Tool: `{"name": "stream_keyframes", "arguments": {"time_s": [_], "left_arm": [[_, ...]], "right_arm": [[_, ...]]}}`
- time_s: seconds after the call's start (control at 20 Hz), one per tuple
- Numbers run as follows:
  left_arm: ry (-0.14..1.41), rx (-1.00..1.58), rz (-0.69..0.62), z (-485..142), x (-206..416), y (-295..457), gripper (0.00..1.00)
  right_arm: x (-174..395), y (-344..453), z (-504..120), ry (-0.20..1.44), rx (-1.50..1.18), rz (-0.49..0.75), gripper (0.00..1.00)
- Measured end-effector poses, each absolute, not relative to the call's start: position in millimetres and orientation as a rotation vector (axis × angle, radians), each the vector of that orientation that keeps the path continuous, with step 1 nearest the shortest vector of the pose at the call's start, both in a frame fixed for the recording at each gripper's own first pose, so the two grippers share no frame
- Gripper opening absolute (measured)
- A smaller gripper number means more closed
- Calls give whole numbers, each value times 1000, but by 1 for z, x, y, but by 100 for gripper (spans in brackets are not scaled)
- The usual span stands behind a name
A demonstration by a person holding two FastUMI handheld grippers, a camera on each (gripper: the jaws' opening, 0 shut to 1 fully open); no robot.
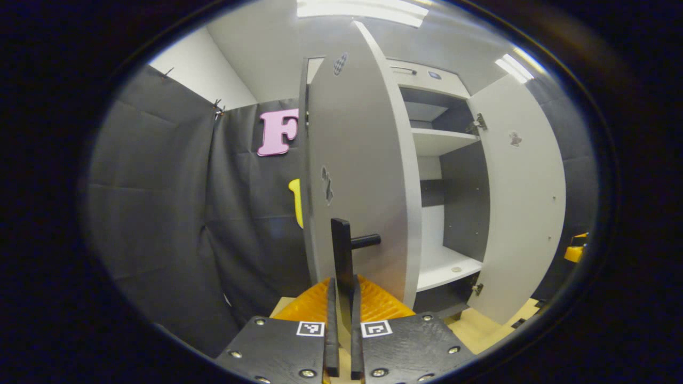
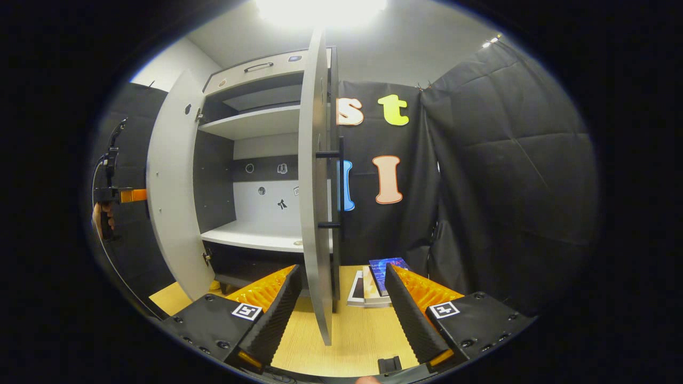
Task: Open the right door of the double-door shoe cabinet with the right hand, and open the left door with the left hand.
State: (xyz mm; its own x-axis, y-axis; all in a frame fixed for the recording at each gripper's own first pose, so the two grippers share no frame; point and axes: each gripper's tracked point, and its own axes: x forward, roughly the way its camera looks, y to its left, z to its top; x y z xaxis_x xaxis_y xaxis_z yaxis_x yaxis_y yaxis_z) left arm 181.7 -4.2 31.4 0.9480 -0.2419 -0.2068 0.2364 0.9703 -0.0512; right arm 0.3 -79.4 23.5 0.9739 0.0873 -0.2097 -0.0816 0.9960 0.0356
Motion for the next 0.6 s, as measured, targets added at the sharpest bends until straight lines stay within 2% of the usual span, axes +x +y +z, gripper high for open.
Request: {"name": "stream_keyframes", "arguments": {"time_s": [0.15,0.2,0.25,0.35,0.45,0.5,0.55,0.6], "left_arm": [[241,6,-183,15,193,33,10],[237,-19,-179,13,192,44,4],[250,-75,-187,8,193,48,2],[243,-105,-214,7,195,56,5],[216,-88,-245,9,194,60,3],[203,-77,-250,10,193,61,2],[193,-69,-254,10,191,61,2],[189,-64,-256,9,187,61,2]], "right_arm": [[4,-72,20,220,36,78,98],[5,-71,21,219,28,70,98],[6,-68,19,221,21,67,98],[7,-59,20,226,13,67,98],[7,-51,22,224,6,64,98],[7,-46,22,224,5,63,93],[7,-42,22,224,5,62,98],[6,-37,23,224,7,64,98]]}}
